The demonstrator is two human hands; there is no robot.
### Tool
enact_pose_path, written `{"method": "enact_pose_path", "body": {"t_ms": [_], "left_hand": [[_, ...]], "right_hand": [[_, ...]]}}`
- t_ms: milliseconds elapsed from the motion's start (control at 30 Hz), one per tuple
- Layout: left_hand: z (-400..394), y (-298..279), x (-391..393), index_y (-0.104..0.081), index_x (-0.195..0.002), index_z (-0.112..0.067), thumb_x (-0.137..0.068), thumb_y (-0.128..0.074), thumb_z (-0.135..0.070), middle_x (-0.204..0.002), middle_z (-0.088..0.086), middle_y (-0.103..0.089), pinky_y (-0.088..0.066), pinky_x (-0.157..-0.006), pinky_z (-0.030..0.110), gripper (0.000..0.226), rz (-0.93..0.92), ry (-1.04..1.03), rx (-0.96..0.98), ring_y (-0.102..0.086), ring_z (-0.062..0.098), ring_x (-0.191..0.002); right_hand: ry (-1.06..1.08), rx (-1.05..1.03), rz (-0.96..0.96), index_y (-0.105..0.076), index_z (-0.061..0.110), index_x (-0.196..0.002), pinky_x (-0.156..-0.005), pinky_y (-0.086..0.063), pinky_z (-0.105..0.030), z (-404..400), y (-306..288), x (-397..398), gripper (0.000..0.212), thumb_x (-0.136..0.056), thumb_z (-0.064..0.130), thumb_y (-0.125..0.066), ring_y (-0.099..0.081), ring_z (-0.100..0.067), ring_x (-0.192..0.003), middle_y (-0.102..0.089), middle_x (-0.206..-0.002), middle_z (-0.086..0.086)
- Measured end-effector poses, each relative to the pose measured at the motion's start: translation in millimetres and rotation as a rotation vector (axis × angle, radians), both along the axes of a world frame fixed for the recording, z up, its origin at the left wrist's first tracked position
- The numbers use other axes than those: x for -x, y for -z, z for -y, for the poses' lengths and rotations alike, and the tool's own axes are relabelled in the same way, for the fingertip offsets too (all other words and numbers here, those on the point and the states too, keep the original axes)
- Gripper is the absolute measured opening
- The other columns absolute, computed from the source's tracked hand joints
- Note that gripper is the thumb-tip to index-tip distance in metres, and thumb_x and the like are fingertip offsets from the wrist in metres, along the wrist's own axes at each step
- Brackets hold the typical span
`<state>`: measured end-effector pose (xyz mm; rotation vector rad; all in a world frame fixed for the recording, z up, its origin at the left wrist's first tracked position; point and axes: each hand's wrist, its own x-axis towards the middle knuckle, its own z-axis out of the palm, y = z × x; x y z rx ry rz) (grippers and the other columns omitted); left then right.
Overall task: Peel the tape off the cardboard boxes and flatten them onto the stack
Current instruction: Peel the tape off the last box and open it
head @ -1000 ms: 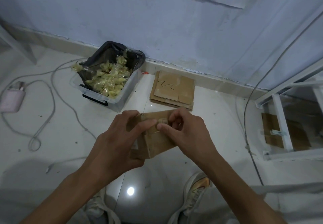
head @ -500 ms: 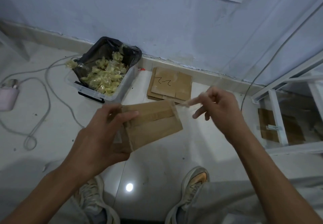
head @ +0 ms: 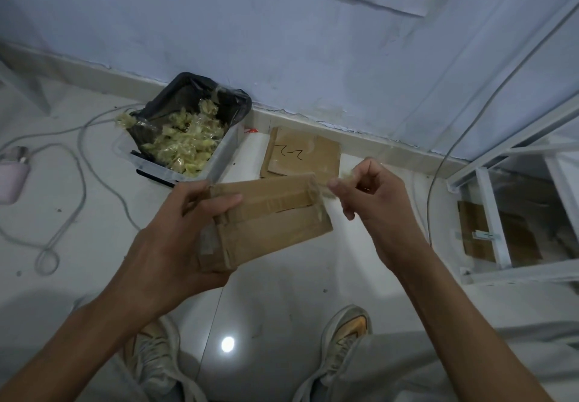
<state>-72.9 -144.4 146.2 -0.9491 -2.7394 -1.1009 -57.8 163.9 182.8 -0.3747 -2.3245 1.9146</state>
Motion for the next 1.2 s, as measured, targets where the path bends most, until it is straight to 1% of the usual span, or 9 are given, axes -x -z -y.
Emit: {"method": "enact_pose_path", "body": {"t_ms": [133,300,467,600,667,767,933,1067,1200], "left_hand": [[-1,-3,2,-0.044,-0.144,-0.042,-0.049,-0.102,-0.024,-0.145,-0.006,-0.037,-0.054,-0.072,0.028,0.113,-0.019,0.004,-0.020,-0.050,0.009,-0.116],[-1,-2,2,-0.044,-0.145,-0.041,-0.047,-0.102,-0.024,-0.145,-0.002,-0.038,-0.054,-0.069,0.027,0.115,-0.034,-0.007,0.012,-0.049,0.008,-0.115],[-2,-4,0,-0.045,-0.145,-0.039,-0.048,-0.101,-0.023,-0.147,-0.001,-0.036,-0.061,-0.070,0.035,0.113,-0.038,0.008,0.038,-0.050,0.014,-0.124],[-4,-3,-1,-0.043,-0.145,-0.035,-0.049,-0.100,-0.034,-0.150,0.000,-0.034,-0.062,-0.062,0.037,0.111,-0.022,-0.001,0.090,-0.050,0.012,-0.120],[-5,0,-2,-0.044,-0.141,-0.031,-0.051,-0.096,-0.052,-0.154,-0.005,-0.031,-0.061,-0.061,0.036,0.106,0.026,-0.045,0.089,-0.052,0.010,-0.115],[-8,8,-4,-0.039,-0.143,-0.031,-0.051,-0.088,-0.071,-0.157,-0.010,-0.025,-0.059,-0.072,0.037,0.112,0.140,-0.106,0.173,-0.051,0.011,-0.116],[-18,5,-5,-0.032,-0.148,-0.035,-0.061,-0.045,-0.099,-0.128,-0.015,-0.053,-0.047,-0.099,0.038,0.108,0.163,-0.107,0.446,-0.055,0.010,-0.109],[-23,11,-10,-0.025,-0.151,-0.050,-0.078,-0.061,-0.079,-0.150,-0.027,-0.035,-0.053,-0.101,0.037,0.087,0.346,0.073,0.201,-0.049,0.001,-0.128],[-32,18,-18,-0.050,-0.128,-0.045,-0.087,-0.078,-0.044,-0.121,-0.024,-0.062,-0.056,-0.089,0.030,0.049,0.557,0.088,-0.071,-0.063,-0.003,-0.108]], "right_hand": [[-0.016,-0.231,0.022,-0.070,0.022,-0.093,-0.068,-0.058,-0.027,12,11,-1,0.017,-0.089,0.034,-0.082,-0.067,-0.013,-0.076,-0.072,-0.086,0.005],[-0.024,-0.701,-0.014,-0.062,0.039,-0.103,-0.074,-0.049,-0.021,29,23,-7,0.040,-0.082,0.072,-0.067,-0.061,0.001,-0.095,-0.060,-0.108,0.021],[-0.020,-0.398,0.187,-0.046,0.033,-0.140,-0.089,-0.062,-0.036,32,30,-4,0.073,-0.082,0.067,-0.075,-0.066,-0.005,-0.104,-0.063,-0.130,0.013],[-0.047,-0.556,0.080,-0.056,0.033,-0.147,-0.085,-0.059,-0.021,37,39,-9,0.058,-0.095,0.057,-0.066,-0.064,0.005,-0.092,-0.067,-0.117,0.019],[-0.015,-0.645,0.027,-0.060,0.032,-0.145,-0.083,-0.062,-0.029,37,43,-9,0.045,-0.103,0.047,-0.060,-0.069,-0.001,-0.088,-0.075,-0.112,0.011],[-0.090,-0.784,0.000,-0.061,0.032,-0.143,-0.080,-0.062,-0.040,40,49,-7,0.038,-0.107,0.041,-0.053,-0.074,-0.014,-0.087,-0.079,-0.105,0.001],[-0.355,-1.003,-0.136,-0.062,0.024,-0.138,-0.067,-0.053,-0.031,56,53,-16,0.035,-0.103,0.024,-0.060,-0.070,-0.024,-0.071,-0.076,-0.090,-0.002],[-0.614,-1.014,-0.201,-0.069,0.014,-0.124,-0.065,-0.040,-0.025,76,54,-23,0.033,-0.092,0.015,-0.075,-0.067,-0.023,-0.061,-0.073,-0.081,-0.005],[-0.441,-0.974,-0.412,-0.070,0.018,-0.107,-0.056,-0.054,-0.026,74,49,-30,0.020,-0.093,0.023,-0.058,-0.065,-0.016,-0.057,-0.072,-0.080,0.003]]}}
